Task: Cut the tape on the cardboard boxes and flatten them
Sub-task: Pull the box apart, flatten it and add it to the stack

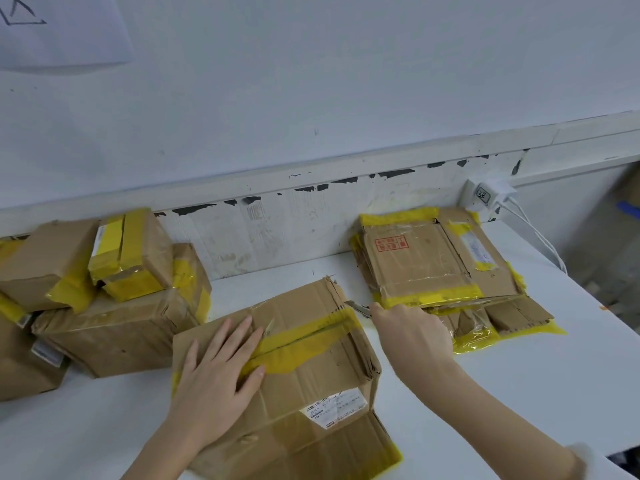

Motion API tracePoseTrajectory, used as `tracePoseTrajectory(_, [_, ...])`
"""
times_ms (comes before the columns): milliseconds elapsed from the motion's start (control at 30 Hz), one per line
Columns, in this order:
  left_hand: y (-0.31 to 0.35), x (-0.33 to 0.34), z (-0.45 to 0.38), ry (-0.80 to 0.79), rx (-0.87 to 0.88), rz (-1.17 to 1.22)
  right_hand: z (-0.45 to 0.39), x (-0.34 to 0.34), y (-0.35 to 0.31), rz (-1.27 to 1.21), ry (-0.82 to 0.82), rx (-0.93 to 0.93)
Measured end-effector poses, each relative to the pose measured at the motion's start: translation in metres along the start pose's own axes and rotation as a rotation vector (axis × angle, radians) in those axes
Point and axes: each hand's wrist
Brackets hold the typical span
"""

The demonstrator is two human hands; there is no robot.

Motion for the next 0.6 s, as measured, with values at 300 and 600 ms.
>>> tracePoseTrajectory(300, [0.001,0.004,0.001,0.029,-0.003,-0.034,0.022,-0.001,-0.009,0.043,-0.063,0.024])
tracePoseTrajectory(600, [0.000,0.007,-0.001,0.040,-0.004,-0.045,0.044,0.003,-0.006,0.062,-0.058,0.052])
Point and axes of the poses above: each hand's wrist, its own z-axis away from the middle knuckle, its own x-axis out of the palm, y = z × x, and after that the axes turned 6 degrees about y, right-handed
